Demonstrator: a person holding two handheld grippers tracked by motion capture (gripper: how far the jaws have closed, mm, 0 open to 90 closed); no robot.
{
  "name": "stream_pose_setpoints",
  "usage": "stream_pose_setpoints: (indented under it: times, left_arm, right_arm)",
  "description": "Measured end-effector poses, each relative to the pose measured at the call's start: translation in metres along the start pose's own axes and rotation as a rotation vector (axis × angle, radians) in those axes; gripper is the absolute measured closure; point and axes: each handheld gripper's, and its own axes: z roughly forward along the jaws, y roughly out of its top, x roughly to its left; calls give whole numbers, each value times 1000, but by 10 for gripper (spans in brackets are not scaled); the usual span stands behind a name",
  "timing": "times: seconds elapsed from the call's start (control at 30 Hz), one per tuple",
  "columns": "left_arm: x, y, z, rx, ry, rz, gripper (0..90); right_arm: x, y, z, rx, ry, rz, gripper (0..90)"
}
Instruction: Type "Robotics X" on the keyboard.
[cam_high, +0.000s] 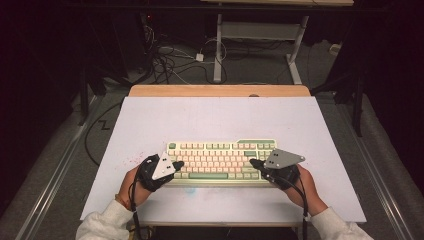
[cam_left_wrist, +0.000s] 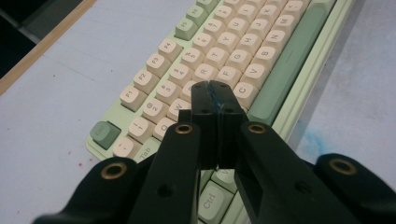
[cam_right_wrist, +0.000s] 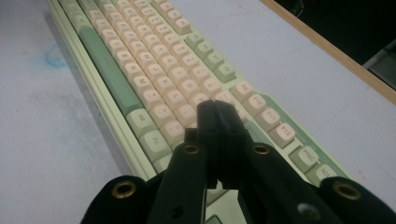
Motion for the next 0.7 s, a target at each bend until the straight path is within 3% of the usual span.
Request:
stream_pose_setpoints:
  times: [0.4, 0.7]
  left_arm:
    - [0, -5, -2, -1, -5, -13, 874]
    - [0, -7, -1, 8, -12, -4, 875]
  right_arm:
    - [8, 23, 34, 21, 46, -31, 900]
    - [14, 37, 73, 92, 57, -63, 900]
